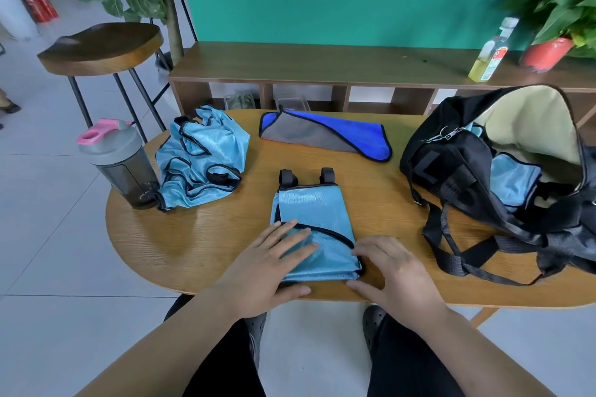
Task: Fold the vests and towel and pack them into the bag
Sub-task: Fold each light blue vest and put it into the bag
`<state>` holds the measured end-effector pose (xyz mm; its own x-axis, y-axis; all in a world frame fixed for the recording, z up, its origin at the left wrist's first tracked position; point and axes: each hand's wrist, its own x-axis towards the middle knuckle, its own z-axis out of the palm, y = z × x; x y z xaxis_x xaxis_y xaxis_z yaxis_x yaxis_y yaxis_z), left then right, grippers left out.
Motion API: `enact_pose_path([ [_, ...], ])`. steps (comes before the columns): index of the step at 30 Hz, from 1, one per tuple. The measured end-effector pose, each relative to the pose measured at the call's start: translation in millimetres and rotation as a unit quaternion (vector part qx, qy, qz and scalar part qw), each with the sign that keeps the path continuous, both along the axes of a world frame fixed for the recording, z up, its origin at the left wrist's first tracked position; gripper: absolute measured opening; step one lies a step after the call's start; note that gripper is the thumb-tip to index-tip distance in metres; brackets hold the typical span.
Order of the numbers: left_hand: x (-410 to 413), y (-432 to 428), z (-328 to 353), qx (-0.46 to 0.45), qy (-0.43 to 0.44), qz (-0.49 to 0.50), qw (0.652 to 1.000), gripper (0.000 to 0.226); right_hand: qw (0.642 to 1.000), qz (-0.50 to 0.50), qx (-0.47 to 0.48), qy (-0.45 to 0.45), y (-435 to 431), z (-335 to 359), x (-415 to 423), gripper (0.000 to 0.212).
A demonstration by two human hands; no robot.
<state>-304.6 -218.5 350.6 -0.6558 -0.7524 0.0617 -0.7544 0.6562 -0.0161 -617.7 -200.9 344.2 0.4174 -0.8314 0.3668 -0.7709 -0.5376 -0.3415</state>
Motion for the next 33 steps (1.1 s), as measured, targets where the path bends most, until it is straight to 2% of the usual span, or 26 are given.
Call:
enact_pose_path([
  [2, -1.1, 2.0, -1.4, 0.010, -0.005, 0.004, 1.000, 0.074, 0.998, 0.063, 0.008, 0.028, -5.5, -2.4, -1.4, 0.051],
  [5, -0.9, 5.1, -6.3, 0.011, -0.014, 0.010, 1.000, 0.062, 0.992, 0.104, -0.049, 0.047, -13.7, -13.2, 0.7, 0.029],
  [8, 2.6, 10.8, -7.4, 0.005, -0.014, 0.007, 1.000, 0.056, 0.984, 0.130, -0.108, 0.056, -13.9, -22.8, -2.7, 0.024],
  [11, 4.9, 21.7, -6.2, 0.017, 0.001, -0.009, 1.000, 0.060, 0.981, 0.137, -0.126, 0.060, -5.0, -21.3, -6.0, 0.030],
  [14, 4.1, 30.8, -7.8, 0.016, 0.036, -0.007, 0.999, 0.066, 0.987, 0.104, -0.125, 0.017, 3.0, -11.4, -2.0, 0.020],
  [19, -1.3, 37.2, -10.3, 0.027, 0.142, 0.006, 0.990, 0.050, 0.994, 0.046, -0.058, -0.082, 10.1, -3.7, 8.0, 0.019],
  [22, -5.3, 38.1, -0.6, 0.072, 0.236, 0.047, 0.968, 0.043, 0.992, 0.039, 0.003, -0.118, 11.7, 0.4, 9.7, 0.019],
  [26, -9.6, 35.1, 15.5, 0.114, 0.298, 0.110, 0.941, 0.039, 0.986, 0.005, 0.123, -0.112, 13.0, 4.0, 7.4, 0.055],
  [30, -11.6, 18.5, 22.8, 0.125, 0.351, 0.157, 0.915, 0.033, 0.970, -0.089, 0.128, -0.188, -1.7, 10.0, 21.4, 0.025],
  [33, -14.3, 3.1, 22.5, 0.132, 0.409, 0.227, 0.874, 0.042, 0.943, -0.139, 0.205, -0.222, -21.2, 20.4, 32.6, 0.026],
])
